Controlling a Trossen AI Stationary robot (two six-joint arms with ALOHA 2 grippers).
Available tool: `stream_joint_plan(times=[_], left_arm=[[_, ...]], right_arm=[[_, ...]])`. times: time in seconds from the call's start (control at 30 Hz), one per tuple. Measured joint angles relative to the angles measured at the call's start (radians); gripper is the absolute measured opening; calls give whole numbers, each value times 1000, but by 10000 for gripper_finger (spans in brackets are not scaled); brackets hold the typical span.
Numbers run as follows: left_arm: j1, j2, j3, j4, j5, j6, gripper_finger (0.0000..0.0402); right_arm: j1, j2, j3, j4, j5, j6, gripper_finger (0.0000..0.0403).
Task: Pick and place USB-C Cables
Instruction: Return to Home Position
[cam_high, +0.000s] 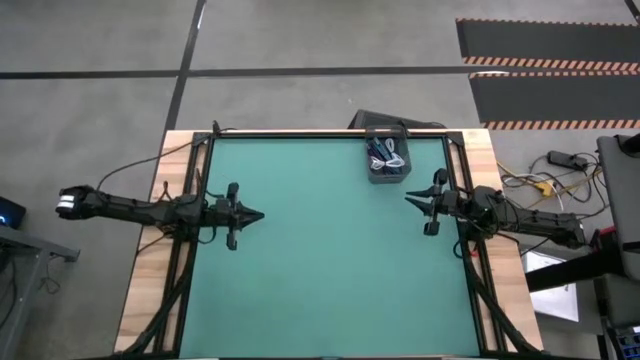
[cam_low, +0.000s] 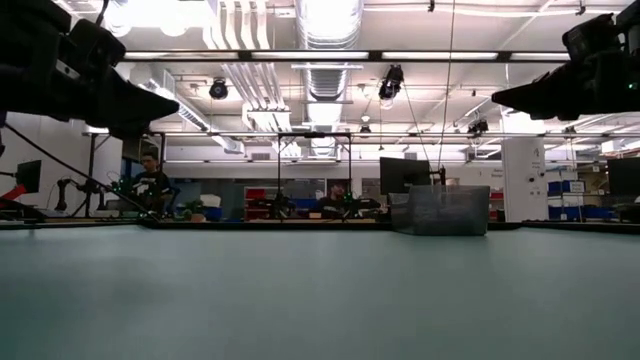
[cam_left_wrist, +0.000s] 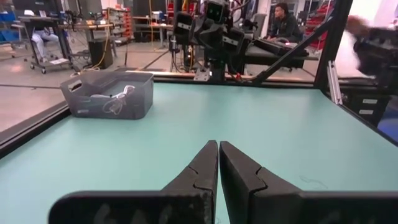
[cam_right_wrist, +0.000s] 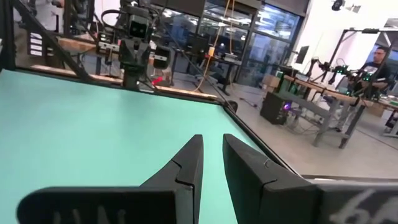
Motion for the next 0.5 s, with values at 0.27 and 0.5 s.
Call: stream_joint_plan(times=[0.27, 0.5], left_arm=[[0, 43, 0, 1, 0, 0, 1], [0, 86, 0, 1, 0, 0, 1]], right_arm=[[0, 16, 0, -1, 0, 41, 52], [0, 16, 0, -2, 0, 42, 52]])
